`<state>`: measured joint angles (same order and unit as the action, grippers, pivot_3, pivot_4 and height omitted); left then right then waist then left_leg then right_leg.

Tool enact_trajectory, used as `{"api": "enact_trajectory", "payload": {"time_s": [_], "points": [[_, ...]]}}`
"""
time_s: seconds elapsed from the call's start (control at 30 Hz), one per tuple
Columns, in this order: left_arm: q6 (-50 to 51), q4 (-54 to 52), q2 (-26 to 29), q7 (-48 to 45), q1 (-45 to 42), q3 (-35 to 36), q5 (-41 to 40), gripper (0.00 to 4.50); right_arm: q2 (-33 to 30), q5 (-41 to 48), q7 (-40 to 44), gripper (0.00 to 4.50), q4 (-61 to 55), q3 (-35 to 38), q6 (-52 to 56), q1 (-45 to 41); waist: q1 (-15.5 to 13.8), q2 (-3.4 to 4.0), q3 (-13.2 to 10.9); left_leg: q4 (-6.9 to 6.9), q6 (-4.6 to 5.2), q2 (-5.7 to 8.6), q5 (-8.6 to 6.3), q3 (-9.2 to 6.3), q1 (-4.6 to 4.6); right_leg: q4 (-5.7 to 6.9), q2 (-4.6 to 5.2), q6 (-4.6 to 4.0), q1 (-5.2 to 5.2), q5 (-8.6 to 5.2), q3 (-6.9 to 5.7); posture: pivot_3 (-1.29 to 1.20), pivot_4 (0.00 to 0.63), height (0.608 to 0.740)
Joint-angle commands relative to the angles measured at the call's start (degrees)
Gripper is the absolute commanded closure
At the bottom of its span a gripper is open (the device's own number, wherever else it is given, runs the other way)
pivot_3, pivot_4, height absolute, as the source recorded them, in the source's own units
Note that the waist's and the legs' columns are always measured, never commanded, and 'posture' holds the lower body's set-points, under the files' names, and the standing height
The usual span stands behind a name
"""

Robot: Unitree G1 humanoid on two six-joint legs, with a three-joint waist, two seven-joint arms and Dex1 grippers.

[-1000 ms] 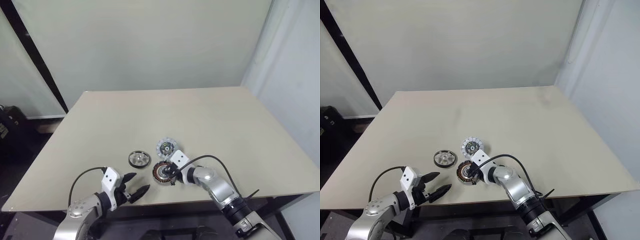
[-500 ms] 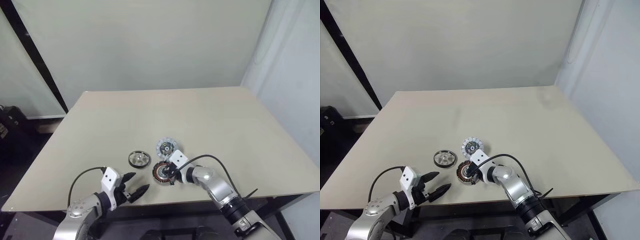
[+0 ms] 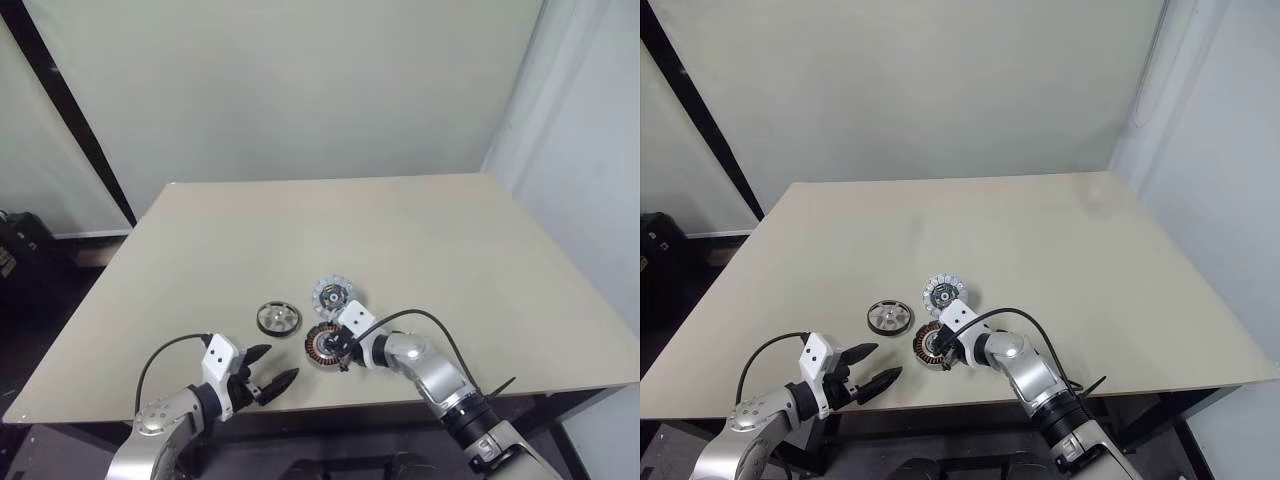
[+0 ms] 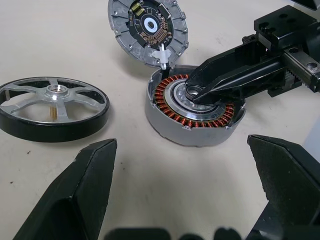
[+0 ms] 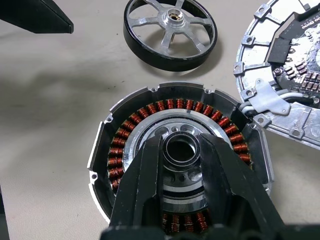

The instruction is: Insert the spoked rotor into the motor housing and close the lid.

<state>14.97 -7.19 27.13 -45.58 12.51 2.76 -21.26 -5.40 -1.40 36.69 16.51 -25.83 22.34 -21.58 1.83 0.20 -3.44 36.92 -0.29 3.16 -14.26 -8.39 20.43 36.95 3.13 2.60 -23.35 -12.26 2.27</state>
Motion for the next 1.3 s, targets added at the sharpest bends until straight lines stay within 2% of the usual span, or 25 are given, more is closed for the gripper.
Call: {"api": "enact_trajectory", "payload": {"time_s": [0.03, 0.47, 0.77, 1.0, 1.03, 1.1, 1.3], "points": [[-1.2, -1.65, -0.01, 0.1, -0.55, 0.61, -0.31, 0.0, 0.1, -0.35, 0.58, 3.74, -1.54, -0.19, 0.06, -0.72, 0.0, 0.0, 0.0, 0.0, 0.0, 0.0, 0.0, 0.0, 0.0, 0.0, 0.0, 0.0, 0.0, 0.0, 0.0, 0.0, 0.0, 0.74], [-1.07, -1.73, -0.14, 0.26, -0.65, 0.44, -0.23, 0.0, 0.04, -0.9, 1.13, 3.74, -1.41, -0.35, 0.43, -0.12, 0.01, 0.02, 0.01, 0.0, 0.0, -0.01, 0.0, 0.0, -0.03, 0.0, 0.0, -0.02, 0.0, -0.01, 0.0, 0.0, 0.0, 0.74], [-1.09, -1.85, -0.24, 0.48, -0.62, 0.23, -0.23, 0.0, 0.44, -0.94, 0.94, 0.73, -2.96, -0.42, 0.05, -0.32, 0.0, 0.03, 0.02, 0.01, -0.02, -0.01, 0.01, 0.0, -0.07, 0.0, -0.01, -0.04, 0.01, -0.03, 0.0, 0.0, 0.0, 0.74], [-1.09, -1.78, -0.39, 0.46, -0.73, 0.14, -0.22, 0.0, -0.16, 0.28, 2.18, 0.73, -10.09, -0.14, 4.66, -0.99, 0.41, 0.03, 0.02, -0.02, -0.07, -0.02, -0.02, -0.05, 0.01, 0.02, -0.02, 0.04, -0.03, 0.03, 0.0, 0.0, 0.0, 0.74], [-1.07, -1.75, -0.42, 0.45, -0.77, 0.12, -0.21, 0.0, -0.36, 0.42, 2.34, 0.9, -11.12, -0.02, 5.67, -1.08, 0.41, 0.03, 0.02, -0.02, -0.08, -0.02, -0.03, -0.05, 0.02, 0.03, -0.02, 0.04, -0.04, 0.03, 0.0, 0.0, 0.0, 0.74], [-1.06, -1.66, -0.45, 0.42, -0.86, 0.06, -0.19, 0.0, -1.13, 0.46, 3.1, 1.32, -12.94, -0.2, 8.19, -1.29, 0.42, 0.03, 0.02, -0.02, -0.08, -0.02, -0.03, -0.06, 0.02, 0.02, -0.02, 0.03, -0.03, 0.02, 0.0, 0.0, 0.0, 0.74], [-1.1, -1.37, -0.57, 0.37, -1.13, -0.07, -0.14, 0.0, -2.83, -1.18, 3.07, 3.48, -14.2, -2.11, 11.86, -1.77, 0.42, 0.03, 0.02, 0.0, -0.08, -0.02, -0.03, -0.03, 0.01, 0.02, -0.02, -0.04, -0.03, -0.02, 0.0, 0.0, 0.0, 0.74]]}}
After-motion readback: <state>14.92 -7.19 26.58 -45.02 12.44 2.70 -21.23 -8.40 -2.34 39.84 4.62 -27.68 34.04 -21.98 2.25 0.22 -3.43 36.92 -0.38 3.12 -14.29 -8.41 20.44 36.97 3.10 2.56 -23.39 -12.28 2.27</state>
